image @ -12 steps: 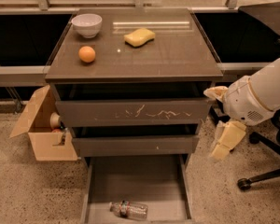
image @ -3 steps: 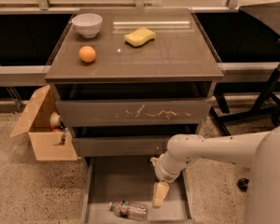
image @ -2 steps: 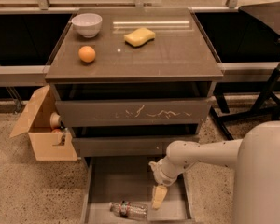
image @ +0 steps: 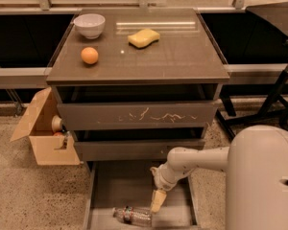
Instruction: Pick water bottle from bottom drawer and place on counter
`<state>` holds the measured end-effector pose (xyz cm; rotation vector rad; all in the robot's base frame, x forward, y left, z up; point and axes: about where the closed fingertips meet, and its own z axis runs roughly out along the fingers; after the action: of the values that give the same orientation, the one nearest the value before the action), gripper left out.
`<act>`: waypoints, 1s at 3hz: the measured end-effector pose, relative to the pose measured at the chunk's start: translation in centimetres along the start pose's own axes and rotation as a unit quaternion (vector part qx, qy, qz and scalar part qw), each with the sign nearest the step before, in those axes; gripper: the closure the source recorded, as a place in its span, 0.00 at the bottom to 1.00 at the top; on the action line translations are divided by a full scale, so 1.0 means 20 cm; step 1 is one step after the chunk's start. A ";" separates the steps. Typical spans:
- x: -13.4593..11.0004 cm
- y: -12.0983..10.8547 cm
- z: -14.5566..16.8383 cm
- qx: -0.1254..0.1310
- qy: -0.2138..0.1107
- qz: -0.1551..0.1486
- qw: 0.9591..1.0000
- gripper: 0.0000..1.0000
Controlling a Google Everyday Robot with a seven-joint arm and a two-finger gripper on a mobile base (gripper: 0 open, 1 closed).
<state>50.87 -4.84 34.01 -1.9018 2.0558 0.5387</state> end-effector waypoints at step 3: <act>-0.02 -0.14 0.53 0.002 -0.017 0.032 0.999 0.00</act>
Offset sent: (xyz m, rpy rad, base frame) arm 0.0337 0.0487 -0.1035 0.0285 0.0290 -0.0776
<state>53.23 0.18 24.50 -1.8180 2.1002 0.5771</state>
